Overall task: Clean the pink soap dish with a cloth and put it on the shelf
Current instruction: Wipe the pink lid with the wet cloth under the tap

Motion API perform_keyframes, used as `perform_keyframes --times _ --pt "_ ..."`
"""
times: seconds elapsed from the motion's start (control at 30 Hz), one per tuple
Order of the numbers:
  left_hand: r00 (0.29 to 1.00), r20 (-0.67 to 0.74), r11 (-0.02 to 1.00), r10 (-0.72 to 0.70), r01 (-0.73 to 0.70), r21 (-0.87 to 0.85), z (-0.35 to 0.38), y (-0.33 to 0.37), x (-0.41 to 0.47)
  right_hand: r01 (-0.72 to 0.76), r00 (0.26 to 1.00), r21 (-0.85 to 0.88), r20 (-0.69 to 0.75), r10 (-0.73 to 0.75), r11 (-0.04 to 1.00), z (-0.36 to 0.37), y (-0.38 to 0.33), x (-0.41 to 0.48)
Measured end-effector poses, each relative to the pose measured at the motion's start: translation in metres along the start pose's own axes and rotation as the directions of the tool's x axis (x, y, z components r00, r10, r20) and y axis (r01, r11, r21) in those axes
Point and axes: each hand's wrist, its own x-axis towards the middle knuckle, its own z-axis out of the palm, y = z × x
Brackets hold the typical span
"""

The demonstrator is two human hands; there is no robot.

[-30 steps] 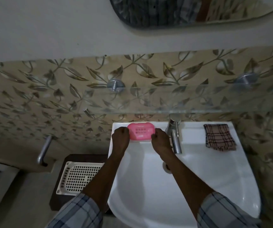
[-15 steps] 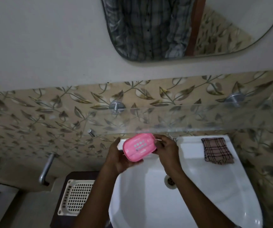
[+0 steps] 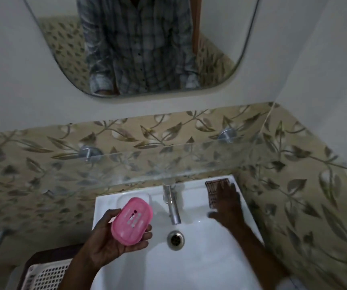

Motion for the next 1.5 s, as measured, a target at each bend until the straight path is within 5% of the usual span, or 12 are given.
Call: perform_keyframes --times 0.1,0.2,0.3,0.37,0.43,0.5,0.63,0.73,0.8,0.97,1.33,1.5 --pt "0.999 -0.021 0.998 0.04 -0.041 -0.036 0.01 -0.002 0.002 0.132 0.987 -0.203 0.118 -0.109 0.97 0.02 0.035 0.013" --pt "0.998 -0.023 0.998 0.052 -0.051 0.024 0.019 -0.004 0.003 0.138 0.969 -0.186 -0.176 -0.171 0.973 0.04 0.045 0.02" --pt "0.999 -0.022 0.996 0.043 -0.041 0.079 0.019 -0.009 -0.004 -0.106 0.994 0.265 0.02 0.105 0.958 0.029 0.02 0.007" --pt "1.0 -0.017 0.993 0.026 -0.024 0.119 0.021 -0.011 -0.009 -0.407 0.891 0.786 0.229 0.393 0.466 0.016 0.002 -0.003" --pt "1.0 -0.004 0.984 0.011 -0.01 0.178 0.022 -0.012 -0.014 -0.504 0.814 0.817 0.558 0.162 -0.28 -0.003 -0.012 -0.026" --pt "1.0 -0.009 0.972 0.002 0.0 0.236 0.026 -0.011 -0.019 -0.51 0.825 0.694 0.562 -0.059 -0.508 -0.03 -0.038 -0.048" --pt "0.999 -0.043 0.95 -0.022 0.035 0.309 0.043 -0.011 -0.029 -0.28 0.959 0.932 0.282 -0.026 -0.23 -0.07 -0.099 -0.09" --pt "0.994 -0.105 0.943 -0.025 0.058 0.326 0.051 -0.014 -0.03 0.223 0.975 0.874 -0.193 -0.113 0.431 -0.09 -0.124 -0.098" --pt "0.991 -0.134 0.94 -0.026 0.07 0.334 0.058 -0.017 -0.03 0.436 0.896 0.647 -0.377 -0.235 0.625 -0.093 -0.128 -0.096" --pt "0.988 -0.154 0.952 0.015 0.033 0.303 0.07 -0.024 -0.031 0.789 0.59 0.214 -0.52 -0.617 0.575 -0.07 -0.146 -0.109" --pt "0.988 -0.153 0.954 0.034 0.014 0.299 0.069 -0.049 -0.031 0.66 0.745 0.33 -0.402 -0.532 0.676 -0.07 -0.13 -0.099" --pt "0.978 -0.188 0.95 0.092 -0.03 0.31 0.077 -0.045 -0.035 0.797 0.603 0.306 -0.433 -0.67 0.52 -0.062 -0.135 -0.113"
